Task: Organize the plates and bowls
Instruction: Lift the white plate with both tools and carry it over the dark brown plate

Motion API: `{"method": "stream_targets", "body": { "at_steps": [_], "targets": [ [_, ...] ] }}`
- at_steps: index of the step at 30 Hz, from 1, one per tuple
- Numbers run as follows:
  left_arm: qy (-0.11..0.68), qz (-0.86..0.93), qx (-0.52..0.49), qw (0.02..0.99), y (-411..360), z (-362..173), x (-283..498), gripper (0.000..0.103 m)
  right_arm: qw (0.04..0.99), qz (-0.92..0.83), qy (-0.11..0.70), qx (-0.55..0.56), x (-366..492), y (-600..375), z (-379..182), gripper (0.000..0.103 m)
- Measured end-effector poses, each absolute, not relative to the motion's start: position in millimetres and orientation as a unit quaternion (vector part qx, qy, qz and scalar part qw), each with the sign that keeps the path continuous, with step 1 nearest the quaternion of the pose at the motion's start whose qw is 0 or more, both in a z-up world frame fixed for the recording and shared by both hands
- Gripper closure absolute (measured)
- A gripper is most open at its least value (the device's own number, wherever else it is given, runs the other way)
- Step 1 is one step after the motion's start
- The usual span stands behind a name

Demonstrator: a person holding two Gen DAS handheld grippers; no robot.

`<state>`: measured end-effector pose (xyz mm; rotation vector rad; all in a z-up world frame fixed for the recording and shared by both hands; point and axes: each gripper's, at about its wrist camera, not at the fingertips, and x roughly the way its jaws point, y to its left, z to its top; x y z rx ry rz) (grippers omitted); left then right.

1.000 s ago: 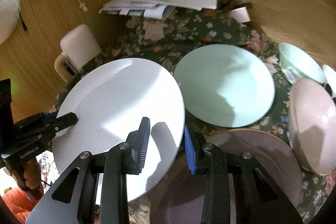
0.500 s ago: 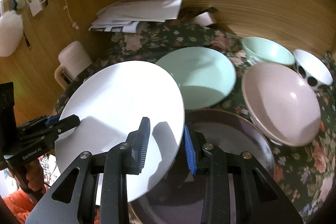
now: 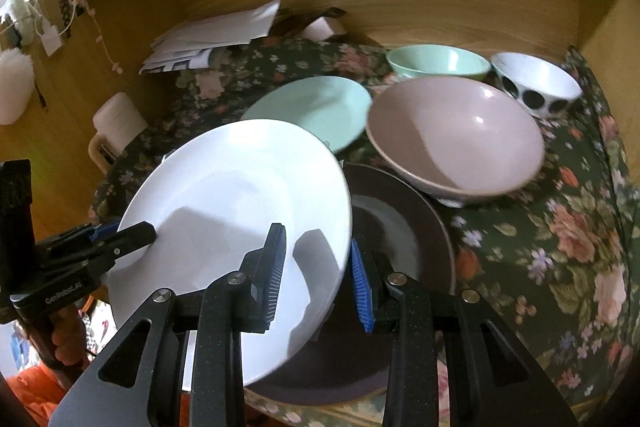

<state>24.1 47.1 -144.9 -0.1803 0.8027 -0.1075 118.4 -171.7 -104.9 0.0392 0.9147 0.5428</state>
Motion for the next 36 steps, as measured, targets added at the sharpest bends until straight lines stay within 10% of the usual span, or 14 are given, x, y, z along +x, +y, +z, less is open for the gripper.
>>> {"method": "stream_targets", "body": {
  "at_steps": [36],
  "targets": [
    [0.441,-0.062,-0.073,0.892,7.4,-175.0,59.9,0.071,0.847,0.235,0.474,0.044,133.2,-209.9,-140.3,0.072]
  ]
}}
